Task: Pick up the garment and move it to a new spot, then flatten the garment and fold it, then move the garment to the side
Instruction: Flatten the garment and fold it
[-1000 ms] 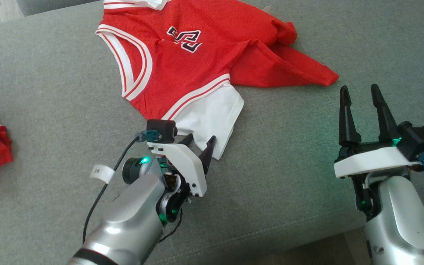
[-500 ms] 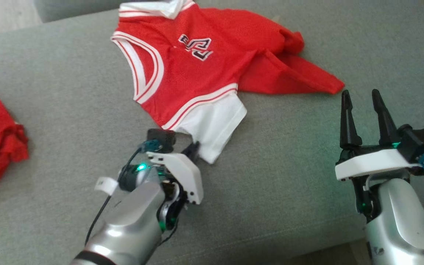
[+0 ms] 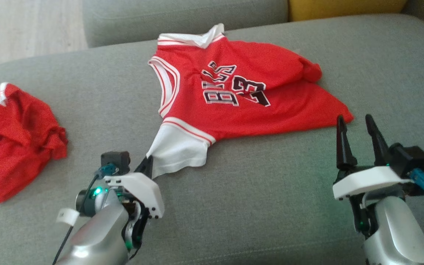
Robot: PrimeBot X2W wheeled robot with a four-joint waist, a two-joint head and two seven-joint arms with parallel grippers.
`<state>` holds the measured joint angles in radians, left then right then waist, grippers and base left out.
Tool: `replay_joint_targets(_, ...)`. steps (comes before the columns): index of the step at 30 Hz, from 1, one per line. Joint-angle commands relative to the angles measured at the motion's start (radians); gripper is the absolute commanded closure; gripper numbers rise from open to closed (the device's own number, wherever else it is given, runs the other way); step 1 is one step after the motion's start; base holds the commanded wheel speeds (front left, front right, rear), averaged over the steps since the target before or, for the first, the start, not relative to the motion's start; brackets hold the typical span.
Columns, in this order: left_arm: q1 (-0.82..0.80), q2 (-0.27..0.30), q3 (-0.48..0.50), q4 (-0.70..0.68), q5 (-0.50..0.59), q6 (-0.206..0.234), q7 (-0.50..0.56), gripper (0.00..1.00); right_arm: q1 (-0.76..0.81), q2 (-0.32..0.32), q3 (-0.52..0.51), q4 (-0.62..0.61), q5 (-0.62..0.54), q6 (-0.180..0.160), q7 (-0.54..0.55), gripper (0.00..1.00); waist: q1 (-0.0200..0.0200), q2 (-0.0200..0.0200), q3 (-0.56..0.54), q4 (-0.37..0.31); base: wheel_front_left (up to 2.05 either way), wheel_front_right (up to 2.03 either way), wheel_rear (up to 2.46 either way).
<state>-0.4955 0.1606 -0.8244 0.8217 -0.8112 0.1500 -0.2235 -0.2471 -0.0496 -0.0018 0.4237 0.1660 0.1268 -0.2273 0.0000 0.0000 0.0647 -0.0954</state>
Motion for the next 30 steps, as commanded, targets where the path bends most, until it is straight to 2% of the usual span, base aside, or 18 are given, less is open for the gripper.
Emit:
replay_joint_targets(1,-0.020,0.031,0.037,-0.031,-0.005,0.006,-0.014,1.00,-0.014,-0.001,0.027,-0.024,-0.003,0.004,0.001,0.00,0.0000,0.0000,-0.022,0.018,0.00,0.00,0.00)
replay_joint_targets(7,0.011,0.042,0.016,-0.056,0.007,-0.002,-0.017,1.00,-0.001,-0.001,0.033,-0.010,0.007,0.004,0.004,0.00,0.0000,0.0000,-0.035,0.030,0.00,0.00,0.00)
replay_joint_targets(8,0.016,0.041,0.013,-0.061,0.010,0.000,-0.018,0.60,0.001,-0.001,0.035,-0.008,0.009,0.004,0.005,0.00,0.0000,0.0000,-0.037,0.033,0.00,0.00,0.00)
replay_joint_targets(9,0.020,0.040,0.009,-0.067,0.016,0.003,-0.020,0.05,0.003,-0.001,0.037,-0.007,0.010,0.004,0.005,0.00,0.0000,0.0000,-0.038,0.036,0.00,0.00,0.00)
replay_joint_targets(10,0.024,0.037,0.009,-0.073,0.018,0.007,-0.022,0.00,0.006,-0.001,0.037,-0.007,0.010,0.004,0.006,0.00,0.0000,0.0000,-0.039,0.039,0.00,0.00,0.00)
replay_joint_targets(18,0.076,0.051,0.062,-0.158,0.038,0.057,-0.037,0.00,0.032,-0.001,0.021,-0.013,0.015,0.004,0.006,0.00,0.0000,0.0000,-0.050,0.084,0.00,0.00,0.00)
replay_joint_targets(23,0.152,0.074,0.177,-0.319,0.091,0.098,-0.038,0.00,0.054,-0.001,0.008,-0.027,0.030,0.004,-0.001,0.00,0.0000,0.0000,-0.058,0.123,0.00,0.00,0.00)
replay_joint_targets(27,0.238,0.075,0.253,-0.434,0.146,0.108,-0.038,0.00,0.077,-0.001,0.003,-0.039,0.045,0.004,-0.007,0.00,0.0000,0.0000,-0.064,0.149,0.00,0.00,0.00)
replay_joint_targets(30,0.290,0.062,0.291,-0.484,0.172,0.095,-0.038,0.00,0.085,-0.001,0.004,-0.043,0.048,0.004,-0.009,0.00,0.0000,0.0000,-0.063,0.157,0.00,0.00,0.00)
